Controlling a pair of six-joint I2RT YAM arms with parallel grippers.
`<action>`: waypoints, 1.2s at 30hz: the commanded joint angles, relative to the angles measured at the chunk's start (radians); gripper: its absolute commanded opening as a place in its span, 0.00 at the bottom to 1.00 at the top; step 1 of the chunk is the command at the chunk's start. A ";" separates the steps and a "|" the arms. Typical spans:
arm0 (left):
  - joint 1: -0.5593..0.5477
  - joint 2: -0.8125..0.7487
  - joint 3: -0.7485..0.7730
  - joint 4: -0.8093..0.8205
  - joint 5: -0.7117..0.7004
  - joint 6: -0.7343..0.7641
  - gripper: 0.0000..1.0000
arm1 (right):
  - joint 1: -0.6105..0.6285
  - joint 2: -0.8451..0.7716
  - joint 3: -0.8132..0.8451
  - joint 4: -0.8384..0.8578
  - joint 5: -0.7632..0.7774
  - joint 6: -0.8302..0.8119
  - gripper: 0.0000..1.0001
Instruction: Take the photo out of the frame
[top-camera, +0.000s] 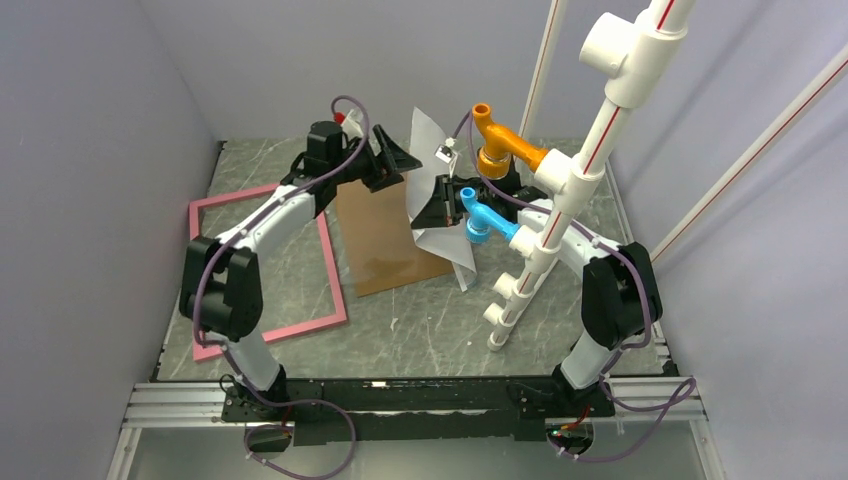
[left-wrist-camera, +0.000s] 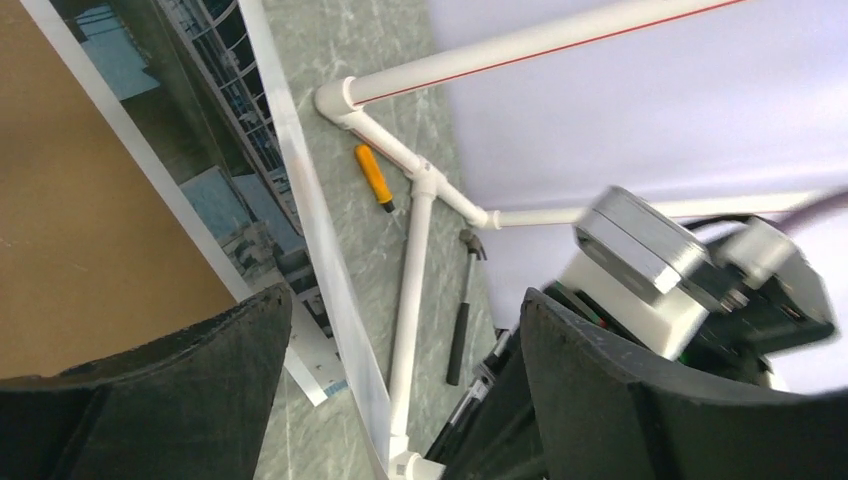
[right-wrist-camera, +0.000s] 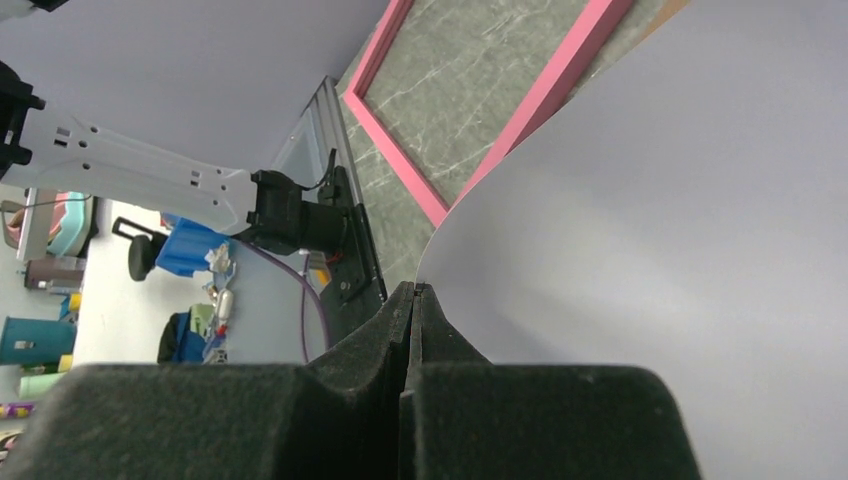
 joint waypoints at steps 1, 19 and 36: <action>-0.030 0.107 0.124 -0.210 -0.070 0.096 0.84 | 0.015 -0.024 0.018 0.057 -0.014 -0.006 0.00; 0.025 0.060 0.152 -0.269 -0.080 0.178 0.00 | -0.053 -0.179 -0.026 -0.112 0.360 -0.017 0.60; 0.164 0.118 -0.164 -0.156 -0.070 0.197 0.00 | -0.181 -0.319 -0.225 -0.115 0.470 -0.032 0.70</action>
